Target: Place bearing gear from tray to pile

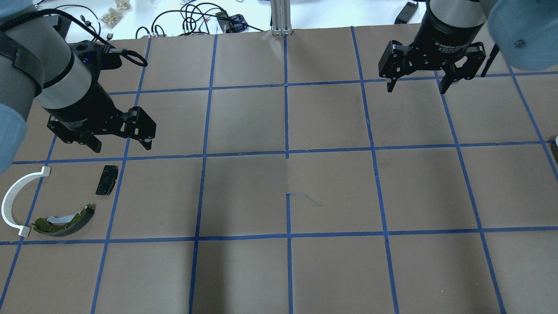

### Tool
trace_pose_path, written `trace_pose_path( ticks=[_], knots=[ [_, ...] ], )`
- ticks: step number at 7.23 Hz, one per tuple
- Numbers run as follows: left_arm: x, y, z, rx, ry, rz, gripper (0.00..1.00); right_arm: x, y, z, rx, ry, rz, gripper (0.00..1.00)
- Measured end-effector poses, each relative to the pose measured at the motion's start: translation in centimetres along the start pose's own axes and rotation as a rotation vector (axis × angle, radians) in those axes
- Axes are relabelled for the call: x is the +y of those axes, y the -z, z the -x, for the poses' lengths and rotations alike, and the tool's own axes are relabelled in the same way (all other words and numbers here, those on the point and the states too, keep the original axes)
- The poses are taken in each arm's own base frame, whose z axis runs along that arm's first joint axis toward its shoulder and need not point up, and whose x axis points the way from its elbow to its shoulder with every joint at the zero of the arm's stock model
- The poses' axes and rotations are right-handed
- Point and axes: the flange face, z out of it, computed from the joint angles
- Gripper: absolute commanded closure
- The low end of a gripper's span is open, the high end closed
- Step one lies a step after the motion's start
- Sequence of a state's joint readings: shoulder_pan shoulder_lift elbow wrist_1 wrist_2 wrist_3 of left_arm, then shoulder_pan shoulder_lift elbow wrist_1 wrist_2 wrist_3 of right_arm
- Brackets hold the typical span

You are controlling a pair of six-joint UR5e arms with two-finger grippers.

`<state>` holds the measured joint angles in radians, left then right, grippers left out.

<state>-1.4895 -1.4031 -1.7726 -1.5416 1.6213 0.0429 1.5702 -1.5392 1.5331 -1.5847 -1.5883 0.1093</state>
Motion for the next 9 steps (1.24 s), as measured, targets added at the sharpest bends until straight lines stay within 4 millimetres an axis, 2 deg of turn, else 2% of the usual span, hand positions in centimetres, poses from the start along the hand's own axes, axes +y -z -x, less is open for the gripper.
trace_pose_path(
  ticks=[4,5,6,7,9],
  knots=[
    [0.1,0.2,0.2,0.002,-0.007,-0.004,0.0,-0.4,-0.4,-0.2,0.005,-0.001,0.002,0.0],
    [0.1,0.2,0.2,0.005,-0.008,-0.005,0.0,-1.3,-0.8,-1.2,0.022,-0.021,0.003,0.0],
    [0.1,0.3,0.2,0.007,-0.007,-0.006,0.0,-2.5,-1.3,-3.8,0.06,-0.054,0.011,0.0],
    [0.1,0.3,0.3,0.006,-0.006,-0.005,0.0,-3.7,-2.0,-8.3,0.098,-0.081,0.03,0.0],
    [0.1,0.3,0.3,0.001,-0.005,-0.006,0.0,-5.6,-4.1,-20.2,0.108,-0.031,0.077,0.0]
  ],
)
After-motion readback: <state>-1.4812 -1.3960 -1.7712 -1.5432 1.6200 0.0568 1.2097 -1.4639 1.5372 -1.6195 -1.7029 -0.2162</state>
